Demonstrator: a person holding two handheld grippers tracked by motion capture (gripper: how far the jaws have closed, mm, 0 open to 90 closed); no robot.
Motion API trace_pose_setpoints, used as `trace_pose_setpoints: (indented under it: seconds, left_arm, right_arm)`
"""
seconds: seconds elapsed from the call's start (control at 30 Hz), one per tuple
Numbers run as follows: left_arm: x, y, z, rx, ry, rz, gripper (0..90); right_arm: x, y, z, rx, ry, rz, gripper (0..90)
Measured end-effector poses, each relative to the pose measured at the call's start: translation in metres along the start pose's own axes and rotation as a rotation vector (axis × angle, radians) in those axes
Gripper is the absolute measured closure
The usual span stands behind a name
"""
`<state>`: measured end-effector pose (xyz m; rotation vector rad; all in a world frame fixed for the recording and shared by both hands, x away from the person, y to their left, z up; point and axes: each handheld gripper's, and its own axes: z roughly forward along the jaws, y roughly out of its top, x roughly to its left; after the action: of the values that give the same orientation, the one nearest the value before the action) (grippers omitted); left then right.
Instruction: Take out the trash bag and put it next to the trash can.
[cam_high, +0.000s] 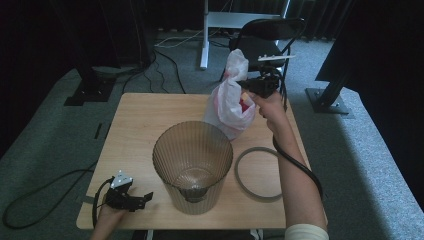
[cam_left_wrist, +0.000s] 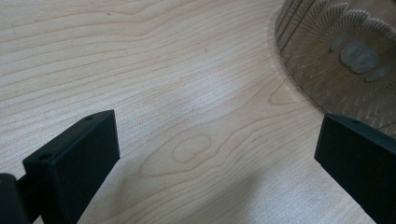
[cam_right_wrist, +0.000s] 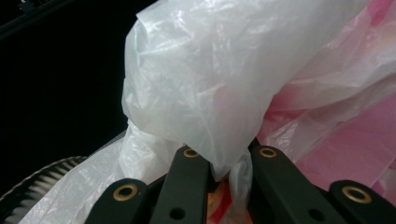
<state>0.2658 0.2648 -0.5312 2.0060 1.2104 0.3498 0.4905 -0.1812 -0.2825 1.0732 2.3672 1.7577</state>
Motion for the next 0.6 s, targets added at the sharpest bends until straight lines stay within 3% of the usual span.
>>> trace_pose_setpoints:
  seconds: [0.27,0.6]
  left_arm:
    - [0.002,-0.001,0.0,-0.003,-0.005,-0.012,0.0]
    - [0.0,-0.003,0.002,0.01,-0.009,0.004,0.0]
  right_arm:
    - [-0.013,-0.019,0.036,0.042,0.007,0.055,86.9]
    - [-0.032,-0.051,0.063,0.129,-0.025,0.107,85.3]
